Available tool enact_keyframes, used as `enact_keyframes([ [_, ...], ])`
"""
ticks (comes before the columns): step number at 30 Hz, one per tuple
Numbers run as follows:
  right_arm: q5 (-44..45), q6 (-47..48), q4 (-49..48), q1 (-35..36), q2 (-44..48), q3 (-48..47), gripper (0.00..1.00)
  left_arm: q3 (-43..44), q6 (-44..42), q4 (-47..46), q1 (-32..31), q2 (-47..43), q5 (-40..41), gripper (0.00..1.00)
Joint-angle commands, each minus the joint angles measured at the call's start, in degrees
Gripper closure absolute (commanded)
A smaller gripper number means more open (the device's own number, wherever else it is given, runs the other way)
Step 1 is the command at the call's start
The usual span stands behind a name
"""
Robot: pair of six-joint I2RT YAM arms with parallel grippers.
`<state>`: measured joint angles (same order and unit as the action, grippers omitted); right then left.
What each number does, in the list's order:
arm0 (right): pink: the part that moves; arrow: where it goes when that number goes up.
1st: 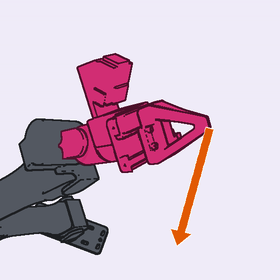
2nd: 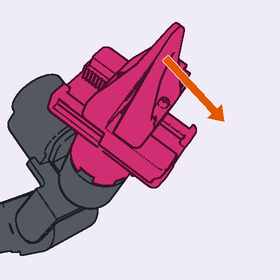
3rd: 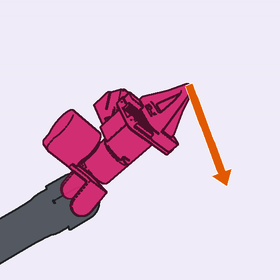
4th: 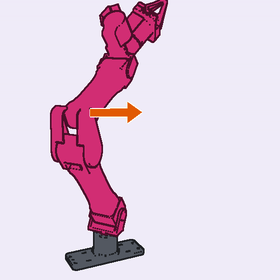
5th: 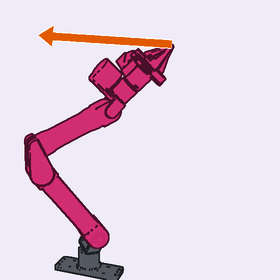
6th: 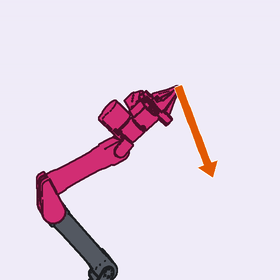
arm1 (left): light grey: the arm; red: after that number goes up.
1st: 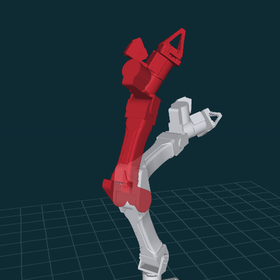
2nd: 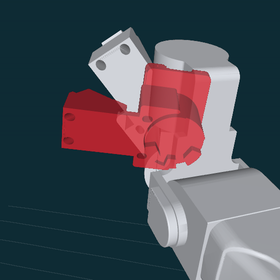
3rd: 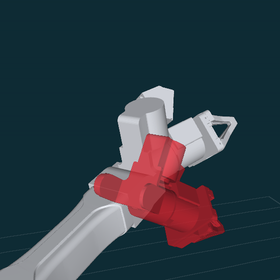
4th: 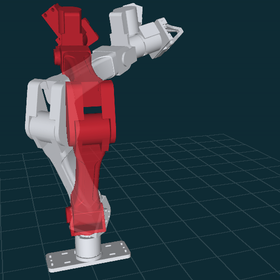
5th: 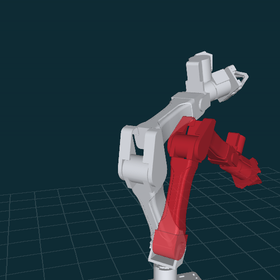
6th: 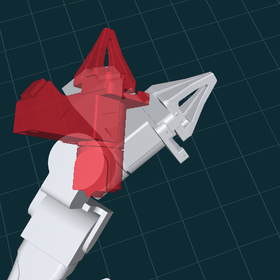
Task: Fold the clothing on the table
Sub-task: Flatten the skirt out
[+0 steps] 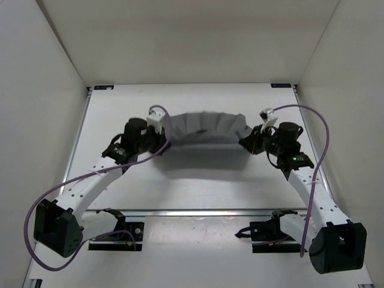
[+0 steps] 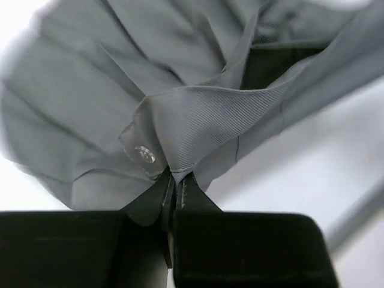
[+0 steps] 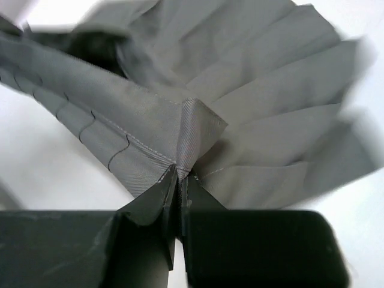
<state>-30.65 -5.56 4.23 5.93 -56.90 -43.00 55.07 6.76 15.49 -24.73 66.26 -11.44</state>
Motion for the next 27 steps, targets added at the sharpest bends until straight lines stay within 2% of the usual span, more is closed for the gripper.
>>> enact_keyframes([
  [1,9.38,0.83,7.28,-2.51,5.66,2.75,1.0,-6.1,-0.46,6.21,0.82,-10.16,10.92,1.0],
  [4,8.6,-1.9,4.05,-3.82,6.28,2.05,1.0,-5.94,2.02,5.19,3.81,-10.37,7.67,1.0],
  [6,5.88,-3.66,0.79,-5.84,1.38,0.91,1.0,-5.41,2.55,2.63,6.35,-7.39,7.66,1.0],
  [7,5.26,-3.49,-0.79,-7.41,-0.73,0.29,0.99,-4.89,2.81,1.23,6.71,-4.07,8.53,1.0],
  [10,3.33,-4.01,-2.47,-7.87,-15.46,-3.91,1.0,-2.26,3.51,-0.62,7.41,6.47,10.38,1.0],
  [12,0.61,-4.37,-2.91,-7.87,-22.67,-7.51,1.0,-0.06,3.69,-2.47,7.94,15.35,8.55,1.0],
  [15,-2.13,-4.9,-2.74,-7.34,-32.71,-18.47,1.0,10.21,5.36,-1.16,10.39,26.95,5.39,1.0],
  [17,-1.51,-3.07,1.2,-6.82,-38.18,-31.81,1.0,23.7,6.41,2.07,12.33,33.19,3.28,1.0],
  [18,-0.82,-2.44,3.92,-6.38,-41.59,-35.79,1.0,27.6,6.59,4.18,12.69,37.15,2.22,1.0],
  [20,-0.02,-0.86,7.61,-6.46,-46.18,-51.84,1.0,44.95,5.9,7.34,12.87,42.6,3.26,1.0],
  [21,0.42,-0.85,9.55,-6.64,-48.54,-55.4,1.0,49.21,5.54,9.98,12.87,45.51,3.88,1.0],
  [23,0.68,-1.11,11.05,-6.81,-50.76,-69.08,1.0,63.7,4.67,12.45,12.17,47.81,5.63,1.0],
  [25,0.77,-1.55,11.68,-7.43,-50.77,-74.3,0.99,67.0,4.84,10.71,11.73,45.55,6.08,1.0],
  [27,1.56,-0.16,11.15,-7.34,-47.97,-74.16,1.0,62.91,4.05,7.91,11.11,42.13,5.64,1.0],
])
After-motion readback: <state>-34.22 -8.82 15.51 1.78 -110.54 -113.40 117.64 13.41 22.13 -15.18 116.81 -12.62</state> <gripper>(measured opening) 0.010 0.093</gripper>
